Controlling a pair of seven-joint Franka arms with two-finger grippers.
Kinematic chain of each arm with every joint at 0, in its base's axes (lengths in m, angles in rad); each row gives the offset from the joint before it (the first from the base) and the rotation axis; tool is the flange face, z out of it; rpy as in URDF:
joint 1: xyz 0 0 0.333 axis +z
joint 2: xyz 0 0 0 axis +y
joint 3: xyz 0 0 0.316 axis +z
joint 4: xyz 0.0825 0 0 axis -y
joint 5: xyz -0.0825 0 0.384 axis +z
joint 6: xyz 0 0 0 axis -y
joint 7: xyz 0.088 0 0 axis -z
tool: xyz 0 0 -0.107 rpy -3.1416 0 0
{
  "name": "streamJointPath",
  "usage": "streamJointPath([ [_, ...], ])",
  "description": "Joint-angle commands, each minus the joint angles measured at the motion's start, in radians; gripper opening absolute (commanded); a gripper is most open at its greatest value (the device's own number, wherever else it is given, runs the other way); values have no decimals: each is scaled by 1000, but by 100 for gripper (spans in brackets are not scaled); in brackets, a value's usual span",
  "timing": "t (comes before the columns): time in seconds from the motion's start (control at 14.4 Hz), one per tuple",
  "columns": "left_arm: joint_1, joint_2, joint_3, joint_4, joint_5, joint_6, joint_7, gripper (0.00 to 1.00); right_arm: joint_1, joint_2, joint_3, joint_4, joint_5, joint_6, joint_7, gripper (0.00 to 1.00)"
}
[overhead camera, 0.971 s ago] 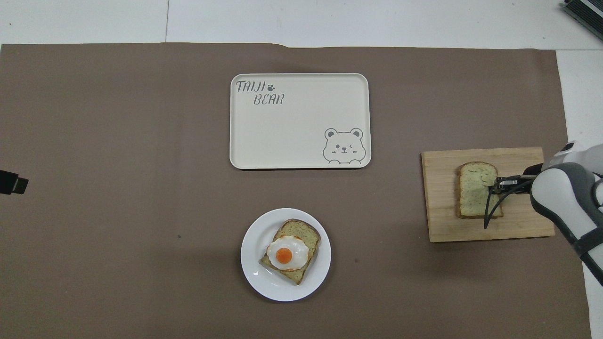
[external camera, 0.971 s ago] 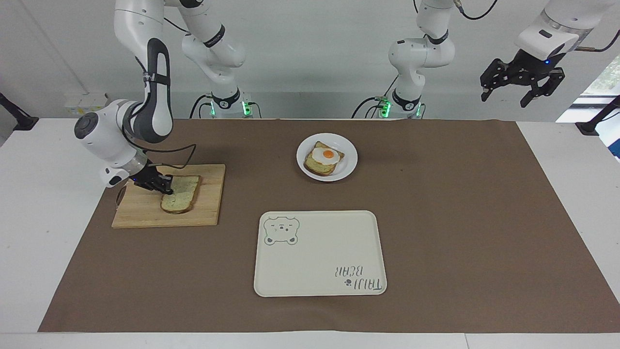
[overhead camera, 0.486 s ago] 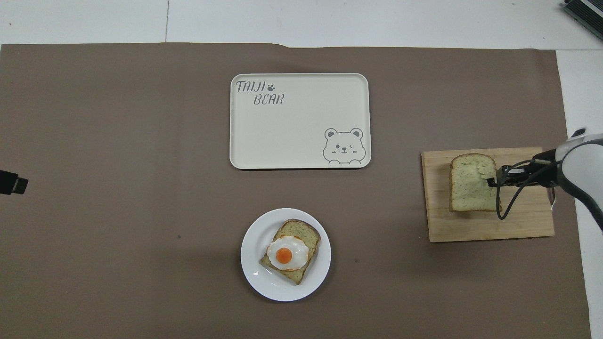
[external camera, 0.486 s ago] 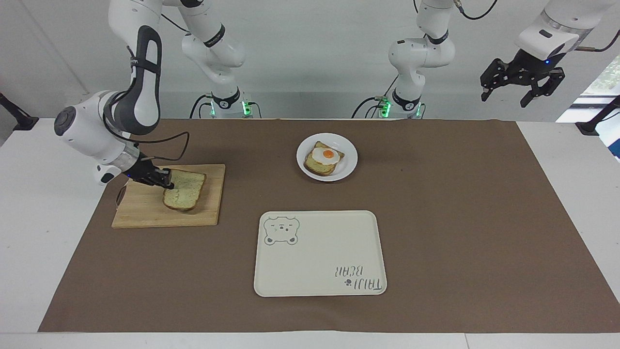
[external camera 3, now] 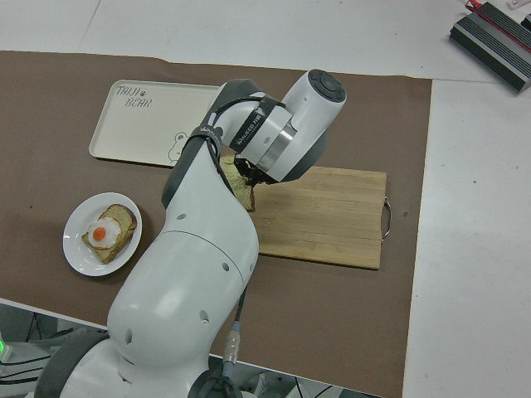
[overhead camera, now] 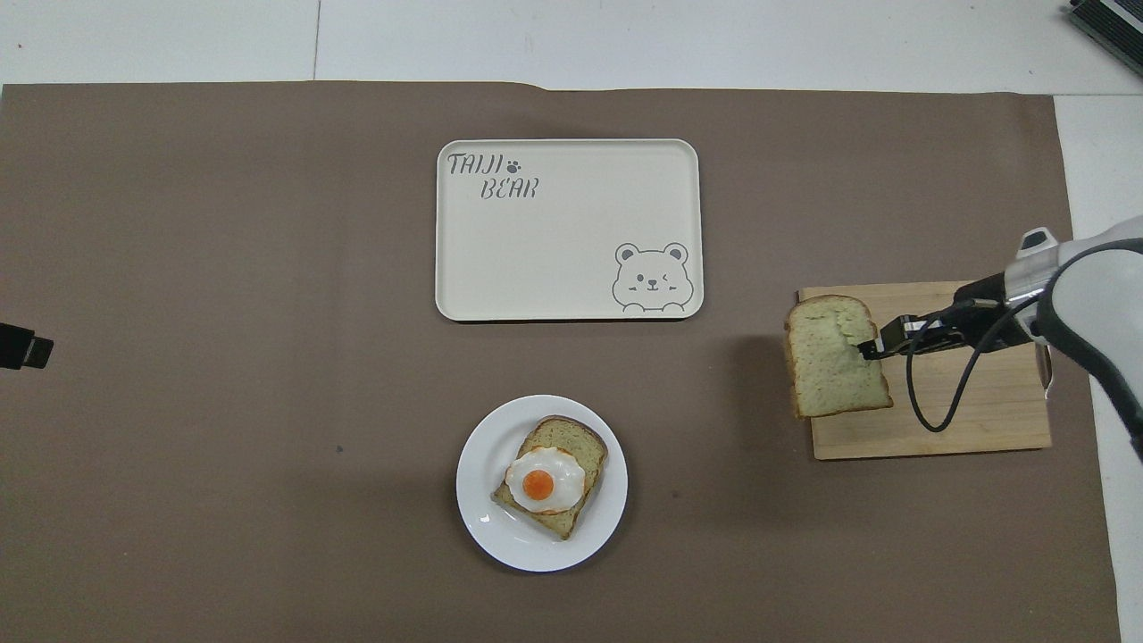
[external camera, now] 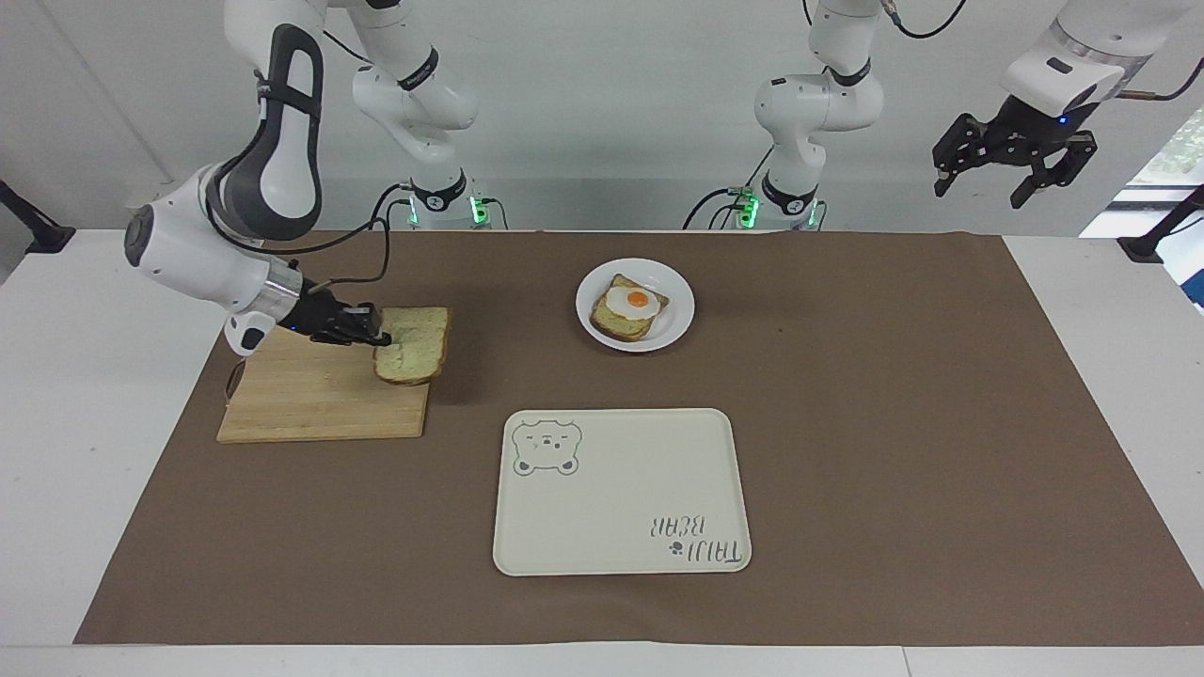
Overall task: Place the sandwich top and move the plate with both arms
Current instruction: 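Grasp the bread slice with the right gripper and lift it, then carry the bread with the right gripper onto the egg on the plate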
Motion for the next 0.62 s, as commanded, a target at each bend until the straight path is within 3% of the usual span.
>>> streamJointPath([
  [0.0,3,-23,-3,-26,15,10,2,100,47,-19,4,-26,33,-4,45,0],
  [0.42,3,-23,-3,-26,15,-2,2,100,318,-77,13,-144,51,200,257,0],
  [0.56,3,-23,-3,-26,15,-2,0,100,424,-77,13,-150,51,290,474,0],
])
